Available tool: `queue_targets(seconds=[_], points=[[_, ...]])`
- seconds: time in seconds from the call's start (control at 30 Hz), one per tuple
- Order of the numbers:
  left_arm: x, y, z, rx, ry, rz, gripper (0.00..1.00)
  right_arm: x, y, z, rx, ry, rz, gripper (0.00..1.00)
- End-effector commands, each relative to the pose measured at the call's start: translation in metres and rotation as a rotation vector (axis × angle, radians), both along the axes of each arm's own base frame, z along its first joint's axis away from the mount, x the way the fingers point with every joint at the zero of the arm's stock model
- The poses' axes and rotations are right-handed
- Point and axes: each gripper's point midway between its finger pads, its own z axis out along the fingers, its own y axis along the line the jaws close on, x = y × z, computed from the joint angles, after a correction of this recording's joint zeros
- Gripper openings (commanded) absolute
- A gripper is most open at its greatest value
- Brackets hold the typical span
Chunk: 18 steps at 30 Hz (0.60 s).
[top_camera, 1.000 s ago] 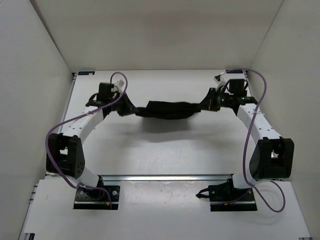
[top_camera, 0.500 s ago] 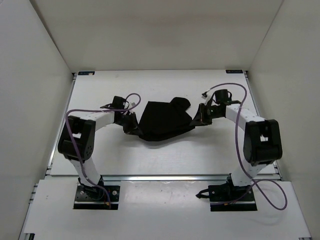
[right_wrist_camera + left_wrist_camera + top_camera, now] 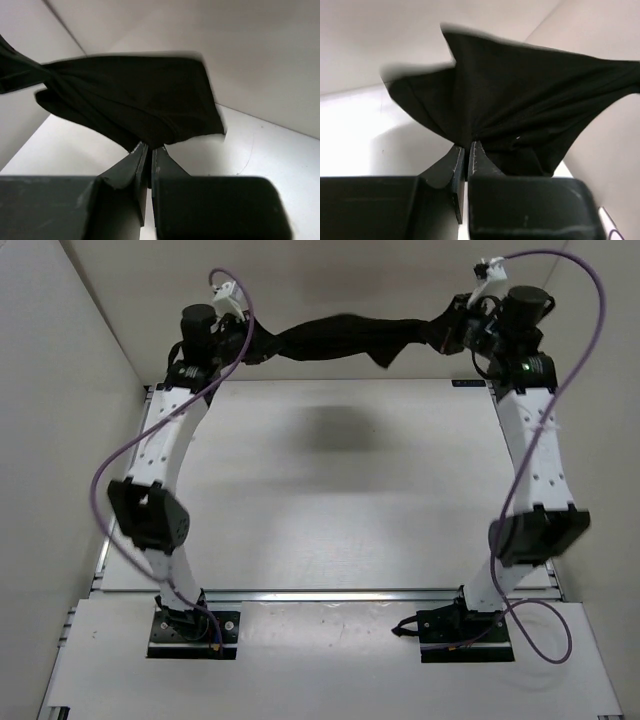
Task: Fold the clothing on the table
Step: Fold the skirt
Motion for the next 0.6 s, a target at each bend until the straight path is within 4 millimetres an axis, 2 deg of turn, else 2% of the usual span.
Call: queue_targets(seconds=[0.0,0.03,0.07,0.1,0.13,0.17,0.2,0.23,0.27,0.3,0.33,0.37,0.43,0.47,0.5,0.53,0.57], points=[[-0.023,0.046,0.008,0.067,-0.088,0.168,0.0,-0.023,-0.05,-0.005,-0.056,-0.05,-0.171,0.0],[-0.036,0.04,0.001,0.079,-0.073,0.139,0.0,-0.035,-0.051,-0.038,-0.045,0.022,-0.157,0.0],[-0.048,0.038,-0.029,0.094,-0.005,0.122,0.0,-0.048,-0.056,-0.049,-0.035,0.052,-0.169,0.0],[-0.063,0.033,-0.072,0.116,0.091,0.098,0.0,-0.057,-0.059,-0.1,-0.037,0.164,-0.167,0.0],[-0.079,0.028,-0.08,0.115,0.105,0.073,0.0,-0.076,-0.055,-0.146,-0.038,0.266,-0.158,0.0],[-0.104,0.02,-0.112,0.126,0.168,0.04,0.0,-0.098,-0.049,-0.18,-0.043,0.333,-0.151,0.0],[-0.126,0.021,-0.152,0.149,0.253,0.034,0.0,-0.111,-0.04,-0.201,-0.049,0.378,-0.133,0.0],[-0.154,0.017,-0.181,0.178,0.31,0.004,0.0,-0.137,-0.028,-0.236,-0.052,0.465,-0.105,0.0],[-0.172,0.013,-0.191,0.202,0.335,-0.004,0.0,-0.152,-0.022,-0.25,-0.053,0.496,-0.091,0.0],[-0.2,0.01,-0.218,0.232,0.397,-0.035,0.0,-0.186,-0.006,-0.295,-0.039,0.633,-0.05,0.0],[-0.223,0.013,-0.246,0.253,0.476,-0.045,0.0,-0.201,0.007,-0.306,-0.043,0.66,-0.013,0.01],[-0.239,0.012,-0.254,0.256,0.511,-0.066,0.0,-0.214,0.013,-0.313,-0.036,0.683,0.001,0.0],[-0.279,0.022,-0.292,0.265,0.651,-0.067,0.0,-0.248,0.03,-0.342,-0.001,0.784,0.048,0.0],[-0.29,0.026,-0.295,0.249,0.693,-0.064,0.03,-0.262,0.032,-0.351,0.017,0.826,0.045,0.0],[-0.304,0.029,-0.306,0.243,0.738,-0.077,0.11,-0.268,0.034,-0.355,0.02,0.844,0.053,0.0],[-0.314,0.033,-0.312,0.24,0.767,-0.074,0.23,-0.274,0.037,-0.356,0.036,0.854,0.059,0.0],[-0.317,0.035,-0.311,0.237,0.769,-0.073,0.29,-0.28,0.038,-0.358,0.048,0.86,0.064,0.0]])
